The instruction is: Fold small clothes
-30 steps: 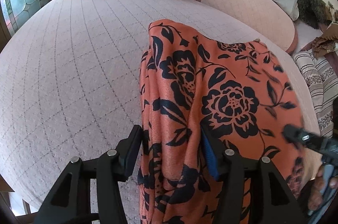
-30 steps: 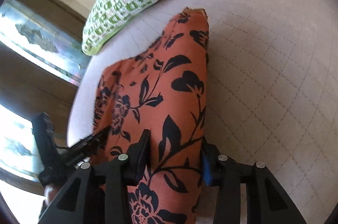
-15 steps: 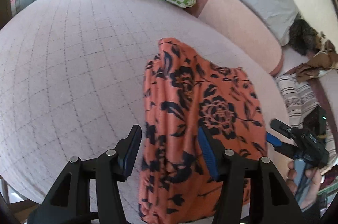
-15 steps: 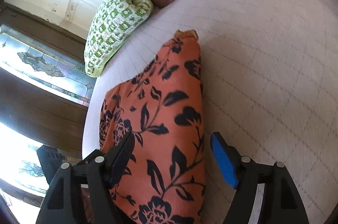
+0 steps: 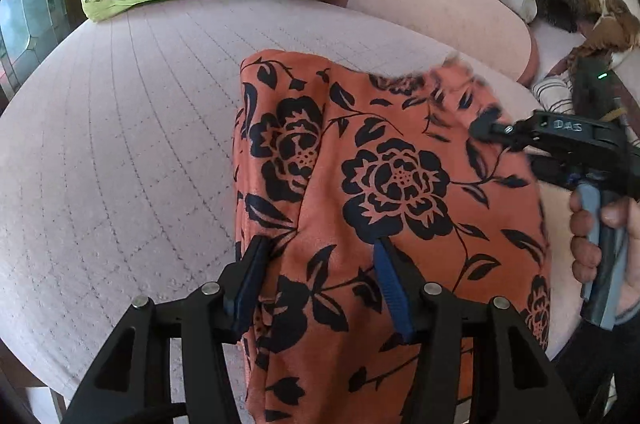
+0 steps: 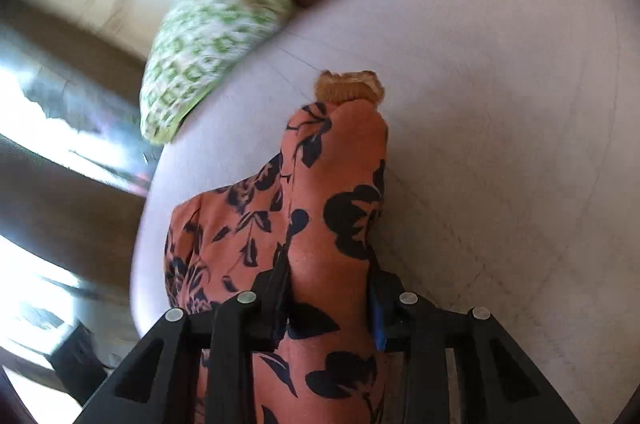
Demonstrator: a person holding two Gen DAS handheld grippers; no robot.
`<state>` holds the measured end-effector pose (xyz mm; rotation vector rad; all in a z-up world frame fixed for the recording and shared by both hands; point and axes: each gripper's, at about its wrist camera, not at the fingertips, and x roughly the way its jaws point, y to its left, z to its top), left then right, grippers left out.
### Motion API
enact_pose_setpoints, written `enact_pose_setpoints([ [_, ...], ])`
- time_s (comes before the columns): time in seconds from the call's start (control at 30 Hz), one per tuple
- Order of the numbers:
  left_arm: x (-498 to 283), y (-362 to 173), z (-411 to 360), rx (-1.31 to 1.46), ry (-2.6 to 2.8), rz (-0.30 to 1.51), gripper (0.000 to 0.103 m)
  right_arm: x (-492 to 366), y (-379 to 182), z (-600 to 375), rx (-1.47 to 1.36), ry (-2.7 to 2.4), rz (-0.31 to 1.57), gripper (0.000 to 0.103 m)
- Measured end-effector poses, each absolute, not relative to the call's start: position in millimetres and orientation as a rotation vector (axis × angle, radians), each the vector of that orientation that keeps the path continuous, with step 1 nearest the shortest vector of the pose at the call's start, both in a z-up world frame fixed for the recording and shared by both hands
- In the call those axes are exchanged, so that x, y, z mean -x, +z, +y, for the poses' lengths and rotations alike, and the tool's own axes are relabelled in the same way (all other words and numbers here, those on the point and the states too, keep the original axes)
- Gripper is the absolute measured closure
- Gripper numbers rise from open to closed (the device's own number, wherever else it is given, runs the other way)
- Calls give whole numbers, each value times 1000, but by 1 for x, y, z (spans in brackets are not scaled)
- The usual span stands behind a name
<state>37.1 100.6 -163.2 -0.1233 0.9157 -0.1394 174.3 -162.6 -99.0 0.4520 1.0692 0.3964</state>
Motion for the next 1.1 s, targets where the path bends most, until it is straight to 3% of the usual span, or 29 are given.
enact_pose_setpoints([
  [0.03, -38, -164, 100, 133, -143, 913, 47, -173, -99, -161, -423, 381, 1062, 66],
  [0.13, -38, -158, 97, 155, -138, 908, 47, -174, -128, -182, -541, 316, 1156, 32],
  [0.3, -27, -146, 108, 161, -116, 896, 47, -142, -106, -198, -540, 332, 1075, 27],
  [0.73, -23, -144, 136, 230, -82, 903, 47, -104, -110, -188, -574, 413, 1126, 26],
  [0.8, -26, -144, 138, 246, -93, 903, 44, -108, -109, -185, -574, 419, 1125, 26],
  [0.87, -32, -146, 138, 261, -93, 907, 33, -113, -110, -184, -575, 420, 1127, 25],
  [0.93, -40, -155, 139, 285, -100, 920, 29, -119, -118, -182, -584, 408, 1147, 25],
  [1.03, -53, -176, 141, 304, -103, 960, 27, -127, -129, -168, -603, 457, 1186, 25],
  [1.1, -53, -174, 137, 275, -120, 947, 37, -125, -126, -152, -483, 463, 1179, 33],
])
